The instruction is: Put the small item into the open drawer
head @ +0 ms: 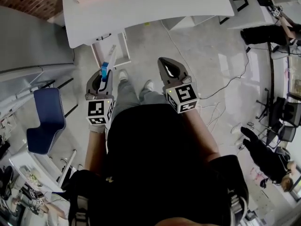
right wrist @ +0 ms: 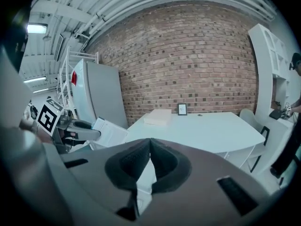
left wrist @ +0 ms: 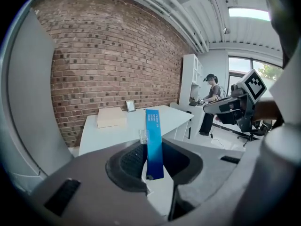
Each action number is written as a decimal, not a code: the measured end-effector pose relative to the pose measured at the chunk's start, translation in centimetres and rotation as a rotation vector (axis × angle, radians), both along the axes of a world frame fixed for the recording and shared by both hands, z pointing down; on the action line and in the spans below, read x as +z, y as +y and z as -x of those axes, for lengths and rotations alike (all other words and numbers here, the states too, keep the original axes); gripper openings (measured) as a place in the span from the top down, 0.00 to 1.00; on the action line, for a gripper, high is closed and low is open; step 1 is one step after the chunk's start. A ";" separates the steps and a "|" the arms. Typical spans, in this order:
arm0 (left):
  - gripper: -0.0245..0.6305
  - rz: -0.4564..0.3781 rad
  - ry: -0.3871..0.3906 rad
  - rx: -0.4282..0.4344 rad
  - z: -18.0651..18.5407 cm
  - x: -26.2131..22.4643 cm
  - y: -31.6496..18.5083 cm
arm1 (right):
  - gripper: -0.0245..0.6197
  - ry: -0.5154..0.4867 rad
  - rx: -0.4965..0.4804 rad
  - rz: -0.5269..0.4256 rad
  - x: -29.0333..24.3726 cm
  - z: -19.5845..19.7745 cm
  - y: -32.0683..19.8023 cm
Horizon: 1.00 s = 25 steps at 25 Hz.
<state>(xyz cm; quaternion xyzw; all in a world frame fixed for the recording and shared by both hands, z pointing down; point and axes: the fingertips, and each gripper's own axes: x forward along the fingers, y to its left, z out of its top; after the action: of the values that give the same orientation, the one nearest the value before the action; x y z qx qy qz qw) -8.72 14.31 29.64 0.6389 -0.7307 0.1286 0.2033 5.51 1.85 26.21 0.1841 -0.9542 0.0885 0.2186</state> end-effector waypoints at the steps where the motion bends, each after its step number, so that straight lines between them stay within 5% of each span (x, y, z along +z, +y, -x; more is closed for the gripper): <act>1: 0.83 0.012 0.007 0.014 0.5 0.5 -0.3 | 0.95 0.013 0.010 0.010 0.5 0.4 0.0; 8: 0.83 0.132 0.015 0.173 2.8 5.8 -1.3 | 0.95 0.090 0.073 0.058 3.4 3.2 0.6; 25: 0.83 0.411 0.018 0.334 7.7 20.2 -3.9 | 0.95 0.187 0.255 0.115 7.4 5.8 -0.2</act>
<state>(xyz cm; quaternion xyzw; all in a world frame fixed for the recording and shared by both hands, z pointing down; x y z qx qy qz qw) -16.42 10.42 49.86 0.6970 -0.5719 0.3002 0.3114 -0.27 1.60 33.63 0.2982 -0.8921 0.1523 0.3033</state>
